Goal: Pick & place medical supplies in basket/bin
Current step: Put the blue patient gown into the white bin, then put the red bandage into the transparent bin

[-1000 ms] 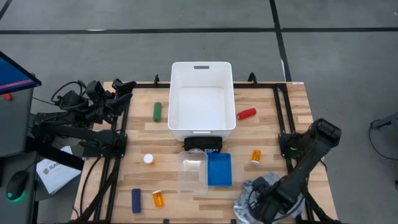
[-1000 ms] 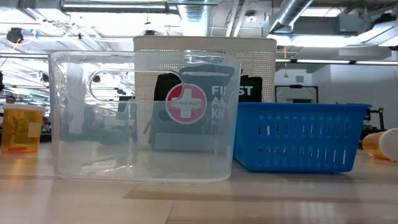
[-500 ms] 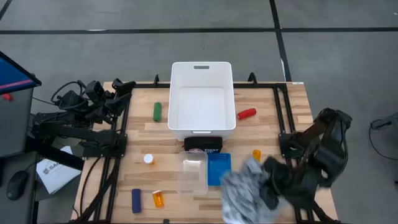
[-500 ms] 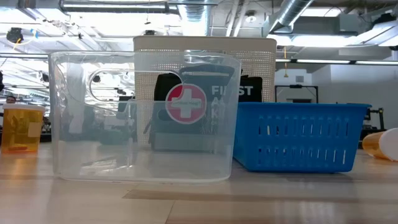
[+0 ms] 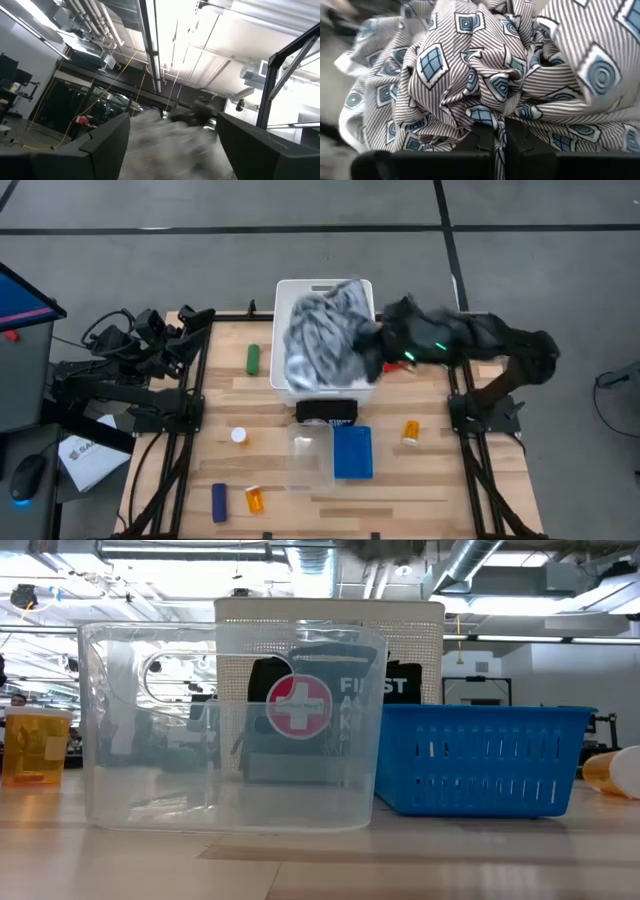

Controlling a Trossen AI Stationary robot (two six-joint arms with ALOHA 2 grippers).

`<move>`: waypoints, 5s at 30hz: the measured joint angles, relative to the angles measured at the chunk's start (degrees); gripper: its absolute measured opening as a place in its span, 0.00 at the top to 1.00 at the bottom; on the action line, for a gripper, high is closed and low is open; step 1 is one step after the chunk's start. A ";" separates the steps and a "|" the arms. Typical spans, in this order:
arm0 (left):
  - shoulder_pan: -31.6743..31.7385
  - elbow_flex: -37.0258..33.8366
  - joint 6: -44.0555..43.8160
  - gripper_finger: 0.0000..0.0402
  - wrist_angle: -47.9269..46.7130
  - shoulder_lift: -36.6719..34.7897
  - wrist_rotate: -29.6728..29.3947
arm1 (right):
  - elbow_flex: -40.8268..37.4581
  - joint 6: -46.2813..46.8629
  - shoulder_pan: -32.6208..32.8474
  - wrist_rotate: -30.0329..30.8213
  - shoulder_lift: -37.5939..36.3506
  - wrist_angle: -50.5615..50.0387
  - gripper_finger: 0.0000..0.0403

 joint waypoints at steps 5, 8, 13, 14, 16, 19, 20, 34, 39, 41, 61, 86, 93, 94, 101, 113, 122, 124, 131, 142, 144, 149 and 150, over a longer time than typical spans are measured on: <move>-0.02 0.00 0.01 0.28 0.69 0.20 -0.40 | -0.06 -4.05 -13.71 -8.63 6.61 -1.84 0.99; 0.00 0.00 0.01 0.28 0.68 0.42 -0.55 | -0.03 -5.86 -19.59 -14.91 11.43 -1.91 0.99; -0.01 0.00 0.01 0.28 0.66 0.50 -0.73 | -0.09 -8.22 -24.70 -19.54 18.75 -4.68 0.99; -0.02 0.00 0.01 0.28 0.67 0.50 -0.74 | -0.09 -8.63 -25.44 -20.20 19.74 -5.75 0.99; -0.02 0.00 0.01 0.28 0.66 0.50 -0.74 | -0.09 -10.79 -26.47 -21.44 21.73 -6.22 0.99; -0.02 0.00 0.01 0.28 0.66 0.50 -0.79 | -0.08 -12.39 -27.23 -22.32 23.79 -4.83 0.99; -0.02 0.00 0.01 0.28 0.66 0.50 -1.20 | -0.05 -12.43 -27.21 -22.42 24.13 -4.26 0.99; -0.02 0.00 -0.01 0.28 0.58 1.50 -3.08 | 0.02 -21.45 -28.73 -23.09 21.26 -5.85 0.43; 0.00 0.00 -0.44 0.28 0.42 2.05 -3.08 | 0.02 -29.85 -28.58 -23.55 13.60 -17.43 0.32; -0.02 0.00 -0.42 0.28 0.34 2.20 -3.08 | 0.02 -34.10 -27.48 -22.73 9.73 -25.85 0.31; 0.00 0.00 -3.64 0.28 -6.35 2.71 -10.01 | -35.53 -60.13 -19.91 -12.94 -18.51 -32.31 0.30; -0.02 0.00 -5.17 0.28 -6.03 2.71 -10.84 | -68.87 -78.84 -44.28 -28.56 -17.36 4.43 0.30; -0.02 0.00 -5.17 0.28 -6.05 2.71 -11.50 | -69.42 -81.17 -46.67 -29.85 -11.95 10.49 0.30; -0.02 0.00 -5.17 0.28 -6.05 2.71 -11.55 | -69.42 -81.21 -46.68 -29.84 -10.84 11.03 0.30; 0.00 0.00 -5.60 0.28 -5.72 2.71 -12.49 | -69.42 -82.03 -46.62 -29.80 -3.65 15.18 0.30; 0.00 0.00 -6.67 0.28 -5.74 2.69 -12.48 | -69.42 -80.09 -45.58 -29.72 3.11 17.77 0.34; 0.00 0.00 -7.07 0.28 -5.76 2.69 -12.46 | -69.42 -71.13 -46.23 -25.40 2.47 16.14 0.78; 0.00 0.00 -7.09 0.28 -5.76 2.69 -12.46 | -69.40 -67.69 -47.51 -25.33 0.48 13.75 0.87; 0.00 0.00 -7.17 0.28 -5.80 2.69 -11.45 | -69.40 -49.40 -47.91 -34.97 -14.08 0.52 0.87; -1.24 0.00 -7.90 0.28 -6.34 2.69 -6.99 | -69.33 -2.61 -17.25 -47.30 -42.06 -3.62 0.86; -1.74 -0.02 -7.90 0.28 -7.72 2.69 -6.54 | -69.33 7.05 -9.30 -47.36 -44.41 2.29 0.86; -3.45 -0.02 -8.13 0.28 -10.21 3.16 -6.55 | -69.31 18.65 7.78 -43.60 -40.64 21.94 0.86; -3.80 -0.02 -8.13 0.28 -10.16 3.28 -6.54 | -69.30 19.38 10.02 -42.71 -38.43 26.00 0.86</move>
